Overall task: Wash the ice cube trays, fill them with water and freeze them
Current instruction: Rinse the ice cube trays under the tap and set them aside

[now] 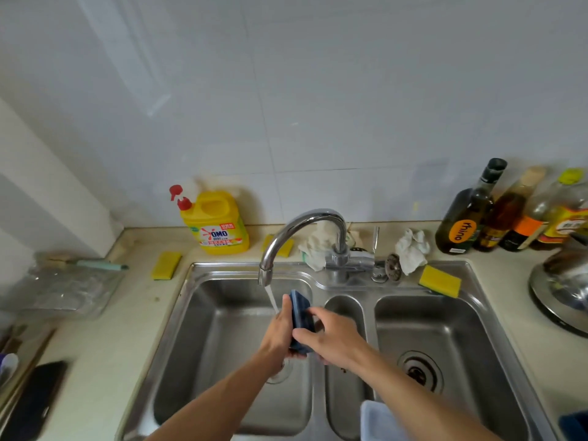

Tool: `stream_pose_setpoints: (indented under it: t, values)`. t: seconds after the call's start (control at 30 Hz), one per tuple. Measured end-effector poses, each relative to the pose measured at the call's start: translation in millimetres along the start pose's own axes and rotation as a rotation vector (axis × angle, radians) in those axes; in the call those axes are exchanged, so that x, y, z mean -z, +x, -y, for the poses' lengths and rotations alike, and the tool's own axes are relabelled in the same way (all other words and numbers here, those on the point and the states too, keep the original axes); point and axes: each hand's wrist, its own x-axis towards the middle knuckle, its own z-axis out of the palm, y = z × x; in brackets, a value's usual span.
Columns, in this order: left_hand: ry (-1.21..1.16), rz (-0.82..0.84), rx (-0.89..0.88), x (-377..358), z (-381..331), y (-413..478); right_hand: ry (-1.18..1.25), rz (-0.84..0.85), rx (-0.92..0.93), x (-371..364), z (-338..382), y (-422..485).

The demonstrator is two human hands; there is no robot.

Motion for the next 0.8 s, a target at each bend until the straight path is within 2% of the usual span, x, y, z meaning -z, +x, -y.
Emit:
stream_pose_setpoints:
  t: [0.3,0.53,0.8]
  values:
    - [0.159,0.092,0.015,67.1,-13.7,64.3,0.138,-0.086,-0.087,-52.3,26.4,60.8]
    - [0.254,0.111,-0.043,80.3,-21.6,83.3,0.157,-0.121,-0.097,-59.7,31.6,77.6]
    - [0.234,0.077,-0.028,83.5,-20.3,80.2,0.166,-0.085,-0.098,-61.7,29.9,79.8]
